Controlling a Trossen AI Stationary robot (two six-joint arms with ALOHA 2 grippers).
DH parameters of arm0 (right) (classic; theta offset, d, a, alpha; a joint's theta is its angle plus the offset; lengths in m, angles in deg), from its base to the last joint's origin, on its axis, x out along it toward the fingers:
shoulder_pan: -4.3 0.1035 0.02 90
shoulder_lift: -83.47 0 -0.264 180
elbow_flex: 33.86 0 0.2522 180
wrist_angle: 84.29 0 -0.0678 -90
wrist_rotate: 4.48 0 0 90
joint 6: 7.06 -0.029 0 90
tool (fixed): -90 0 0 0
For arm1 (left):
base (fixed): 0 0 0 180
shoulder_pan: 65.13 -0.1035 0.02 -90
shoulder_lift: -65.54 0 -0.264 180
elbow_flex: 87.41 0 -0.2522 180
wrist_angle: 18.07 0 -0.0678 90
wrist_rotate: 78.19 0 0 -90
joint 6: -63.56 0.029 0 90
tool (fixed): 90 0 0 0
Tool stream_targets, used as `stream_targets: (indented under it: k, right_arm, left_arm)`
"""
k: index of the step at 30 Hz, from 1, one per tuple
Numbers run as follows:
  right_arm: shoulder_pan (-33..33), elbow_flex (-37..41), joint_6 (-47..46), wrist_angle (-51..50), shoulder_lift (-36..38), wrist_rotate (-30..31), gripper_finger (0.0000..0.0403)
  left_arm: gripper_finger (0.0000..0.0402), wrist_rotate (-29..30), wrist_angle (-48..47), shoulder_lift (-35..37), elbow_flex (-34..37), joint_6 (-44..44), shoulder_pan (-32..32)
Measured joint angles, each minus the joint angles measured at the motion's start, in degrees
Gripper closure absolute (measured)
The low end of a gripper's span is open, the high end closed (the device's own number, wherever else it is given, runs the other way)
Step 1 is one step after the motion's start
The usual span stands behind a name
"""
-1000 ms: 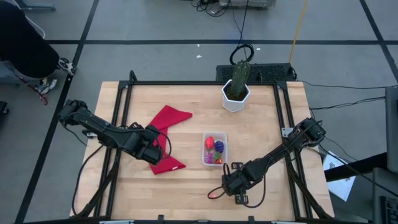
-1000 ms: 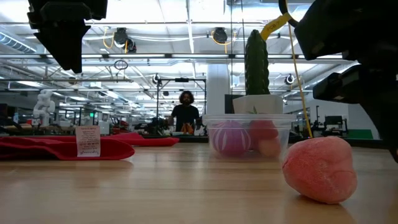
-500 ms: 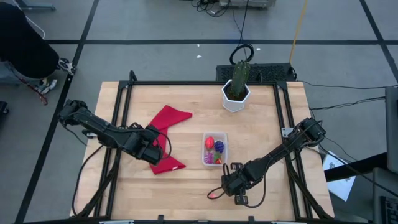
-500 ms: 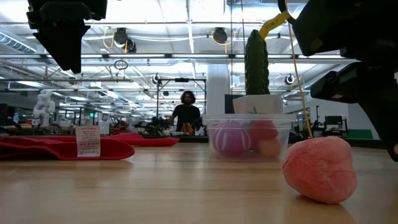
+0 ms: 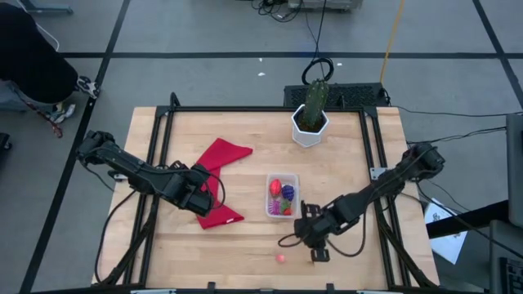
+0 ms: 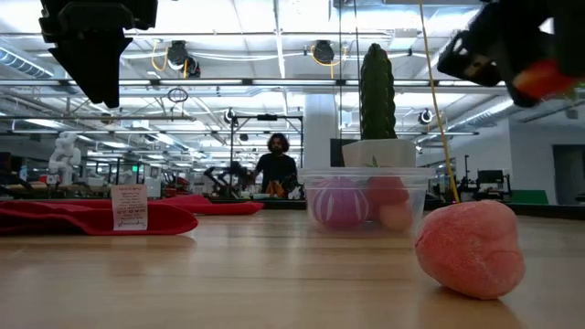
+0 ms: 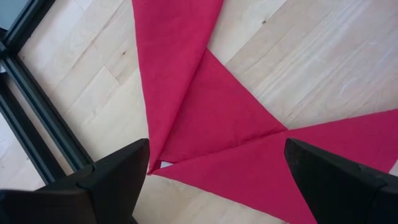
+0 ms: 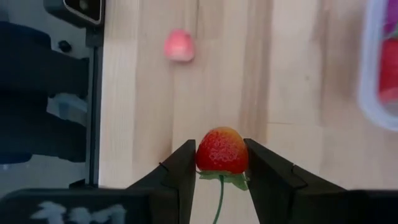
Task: Pick and placing Produce into tupperware
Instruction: Put the red strawberry into the transparent bin
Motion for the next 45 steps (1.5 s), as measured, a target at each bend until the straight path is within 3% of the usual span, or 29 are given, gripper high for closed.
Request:
stream_targets:
  k: [10, 20, 28, 34, 45]
  right_arm:
    - [-8.0, -3.3, 7.9, -6.5, 1.3, 0.0, 0.0287]
    - [-16.8, -8.9, 18.3, -4.5, 1.3, 0.3, 0.0287]
    - [-22.8, -9.8, 20.8, -5.8, -5.7, -0.3, 0.0287]
    - [-24.9, -11.5, 21.4, -8.1, -9.7, -1.3, 0.0287]
    - [-24.9, -10.5, 20.2, -7.4, -9.9, -1.8, 0.0287]
  left_arm:
    - [0.0023, 0.5, 0.0, 0.0, 0.0, 0.4, 0.0]
    - [0.0023, 0.5, -0.1, 0.0, 0.0, 0.9, 0.0]
    - [0.0023, 2.1, -0.2, 0.0, 0.0, 1.3, 0.0]
    - [0.0023, 2.3, -0.2, 0.0, 0.0, 1.3, 0.0]
    - [0.0023, 2.5, -0.2, 0.0, 0.0, 1.6, 0.0]
